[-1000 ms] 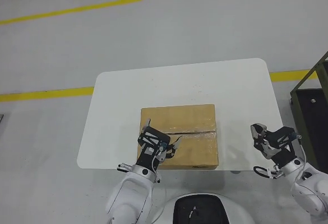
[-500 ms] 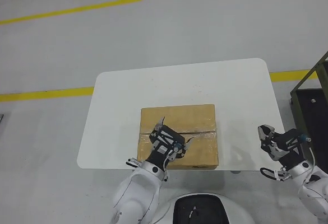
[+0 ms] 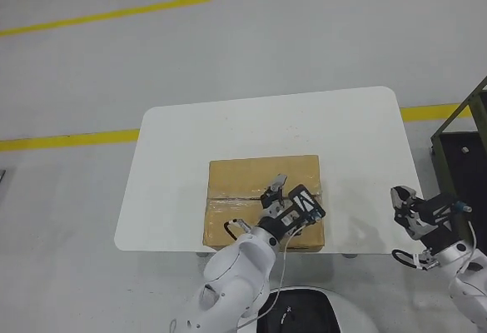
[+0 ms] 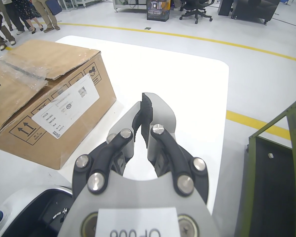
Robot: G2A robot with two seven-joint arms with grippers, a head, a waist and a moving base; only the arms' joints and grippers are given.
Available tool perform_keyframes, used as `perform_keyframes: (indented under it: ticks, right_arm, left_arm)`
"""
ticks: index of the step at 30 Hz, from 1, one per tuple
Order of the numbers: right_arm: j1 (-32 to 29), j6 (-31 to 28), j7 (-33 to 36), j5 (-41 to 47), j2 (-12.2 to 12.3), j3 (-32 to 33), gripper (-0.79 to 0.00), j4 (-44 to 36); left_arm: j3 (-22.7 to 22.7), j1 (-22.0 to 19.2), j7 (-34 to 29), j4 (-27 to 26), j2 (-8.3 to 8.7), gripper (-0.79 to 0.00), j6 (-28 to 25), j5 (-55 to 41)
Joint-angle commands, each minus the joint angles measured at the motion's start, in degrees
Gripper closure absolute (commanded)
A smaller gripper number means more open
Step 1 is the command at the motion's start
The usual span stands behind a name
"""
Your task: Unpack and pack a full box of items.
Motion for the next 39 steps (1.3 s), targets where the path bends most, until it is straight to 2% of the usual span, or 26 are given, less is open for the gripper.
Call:
perform_keyframes:
  ticks: [1, 14, 31, 32, 33, 34, 35, 36, 37, 39]
  right_arm:
    - [-0.1, 0.0, 0.0, 0.1, 0.0, 0.1, 0.000, 0.0]
    - [-0.8, 0.1, -0.4, 0.5, -0.1, 0.7, 0.000, -0.1]
    - [-0.7, 0.1, -0.5, 0.9, -0.3, 1.2, 0.000, -0.6]
    - [-0.7, 0.1, -0.5, 1.0, -0.3, 1.2, 0.000, -0.6]
    - [-0.7, 0.1, -0.5, 1.1, -0.3, 1.3, 0.000, -0.6]
    - [-0.7, 0.1, -0.4, 1.1, -0.3, 1.3, 0.000, -0.6]
    - [-0.7, 0.2, -0.4, 1.2, -0.3, 1.4, 0.000, -0.6]
    - [-0.7, 0.2, -0.5, 1.2, -0.3, 1.4, 0.000, -0.6]
    - [-0.7, 0.2, -0.5, 1.3, -0.3, 1.4, 0.000, -0.6]
    - [-0.7, 0.3, -0.5, 1.4, -0.3, 1.5, 0.000, -0.8]
  left_arm:
    - [0.6, -0.3, -1.1, 0.5, -0.18, -0.785, -0.3, -0.1]
    - [3.2, -3.1, -5.7, 5.1, -1.45, -0.785, 0.2, 2.8]
    - [4.8, -6.1, -5.2, 8.2, -3.00, -0.782, 0.3, 5.1]
    - [4.8, -6.2, -5.1, 8.5, -3.08, -0.751, 0.2, 5.1]
    - [4.9, -6.3, -5.0, 8.7, -3.15, -0.640, 0.1, 5.1]
    - [4.8, -6.3, -4.9, 8.9, -3.23, -0.560, 0.1, 5.0]
    - [4.8, -6.4, -4.9, 9.2, -3.31, -0.520, 0.1, 4.9]
    - [4.7, -6.5, -4.9, 9.5, -3.39, -0.428, 0.1, 4.8]
    - [4.7, -6.6, -4.8, 9.7, -3.47, -0.385, 0.1, 4.8]
    - [4.8, -6.8, -4.8, 10.0, -3.61, -0.369, -0.2, 4.8]
